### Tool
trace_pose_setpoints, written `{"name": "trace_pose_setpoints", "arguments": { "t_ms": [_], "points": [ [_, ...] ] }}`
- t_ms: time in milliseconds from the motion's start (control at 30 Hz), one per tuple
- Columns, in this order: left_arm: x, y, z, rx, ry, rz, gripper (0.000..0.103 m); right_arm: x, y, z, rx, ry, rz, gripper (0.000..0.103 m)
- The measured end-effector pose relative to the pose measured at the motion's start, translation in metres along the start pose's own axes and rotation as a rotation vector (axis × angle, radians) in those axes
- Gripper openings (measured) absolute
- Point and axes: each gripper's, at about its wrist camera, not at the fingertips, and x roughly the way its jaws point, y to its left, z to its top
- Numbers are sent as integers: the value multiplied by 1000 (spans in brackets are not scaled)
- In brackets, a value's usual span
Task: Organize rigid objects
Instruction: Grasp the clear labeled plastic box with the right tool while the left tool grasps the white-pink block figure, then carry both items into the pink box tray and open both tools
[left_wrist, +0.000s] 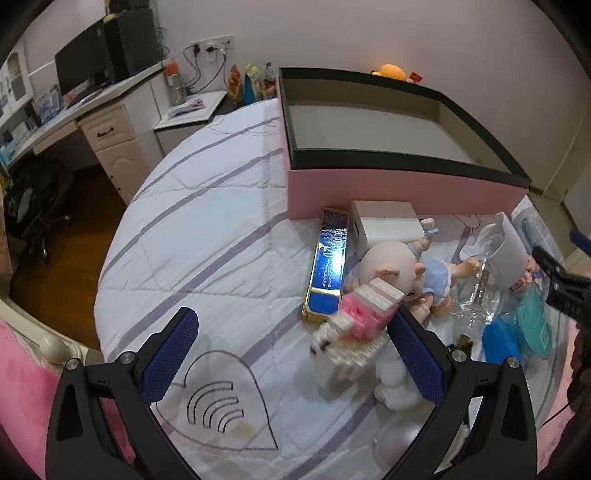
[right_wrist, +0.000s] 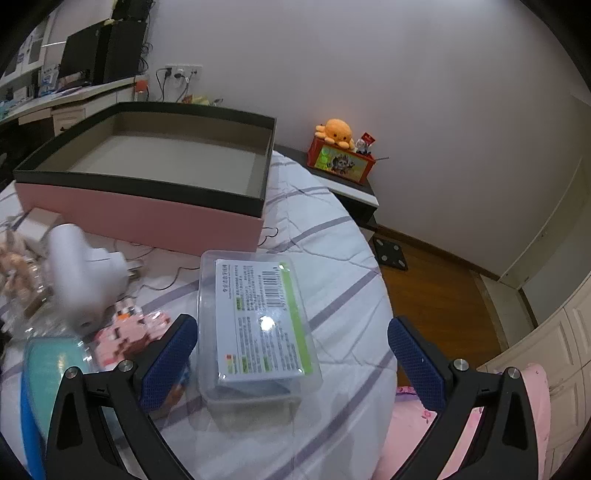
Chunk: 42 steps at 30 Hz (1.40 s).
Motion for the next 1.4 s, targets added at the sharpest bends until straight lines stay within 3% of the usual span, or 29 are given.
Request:
{"name": "trace_pose_setpoints", "arguments": {
  "t_ms": [67,167,200,233,267,300,367,433,800,1100,1400],
  "points": [
    [5,2,2,-9,22,-39,103,9,-2,2,21,16,21,103],
    [10,9,-1,-56,54,-128,91,21,-9,4,65,36,70,102],
    [8,9,-2,-49,48,-132,84,26,-13,4,92,54,100,99],
    [5,9,-4,-37,38,-142,69,30,-18,4,127,73,138,95],
    [2,8,-5,-29,39,-166,59,33,-21,2,158,88,184,84],
    [0,6,-6,-21,48,-196,42,34,-23,0,183,94,228,70],
    [-2,3,-8,-7,39,-184,42,34,-18,-3,170,98,213,64],
    [-4,2,-7,1,34,-180,42,29,-13,-3,144,83,179,64],
    [-9,-2,-8,13,23,-133,41,21,-16,-6,177,92,181,64],
    [-22,3,-15,0,5,-76,42,-17,-22,-7,191,19,179,64],
    [-73,-1,-15,8,-133,-14,42,-88,-27,-9,192,-120,181,64]
  ]
}}
